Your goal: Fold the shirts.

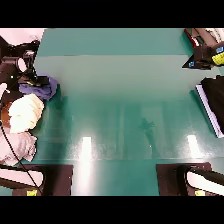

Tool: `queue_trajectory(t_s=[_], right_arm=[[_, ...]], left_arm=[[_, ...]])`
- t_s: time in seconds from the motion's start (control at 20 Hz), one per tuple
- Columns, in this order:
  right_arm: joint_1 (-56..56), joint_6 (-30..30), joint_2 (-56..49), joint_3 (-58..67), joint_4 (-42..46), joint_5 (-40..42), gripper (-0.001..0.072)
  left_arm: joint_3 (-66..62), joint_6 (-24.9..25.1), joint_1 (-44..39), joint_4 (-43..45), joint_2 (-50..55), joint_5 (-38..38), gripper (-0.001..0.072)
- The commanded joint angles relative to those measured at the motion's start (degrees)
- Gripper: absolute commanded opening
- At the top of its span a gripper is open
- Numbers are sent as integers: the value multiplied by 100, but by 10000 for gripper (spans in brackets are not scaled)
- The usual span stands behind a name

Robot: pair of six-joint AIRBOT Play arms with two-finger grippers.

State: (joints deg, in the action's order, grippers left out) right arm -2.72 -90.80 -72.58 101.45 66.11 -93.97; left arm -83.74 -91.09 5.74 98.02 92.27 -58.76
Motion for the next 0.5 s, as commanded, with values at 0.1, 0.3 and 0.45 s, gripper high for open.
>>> queue_trajectory(t_s=[0.1, 0.3, 0.45], right_arm=[[-111, 0, 157, 11, -17, 278, 21], [-468, 0, 678, 11, -17, 1115, 20], [-844, 0, 1058, 11, -17, 1582, 20]], left_arm=[[-1128, 750, -162, -1097, -407, -667, 25], [-2498, 1875, -802, -2846, -1325, -1088, 25], [-3086, 2496, -1480, -4249, -1880, -1303, 25]])
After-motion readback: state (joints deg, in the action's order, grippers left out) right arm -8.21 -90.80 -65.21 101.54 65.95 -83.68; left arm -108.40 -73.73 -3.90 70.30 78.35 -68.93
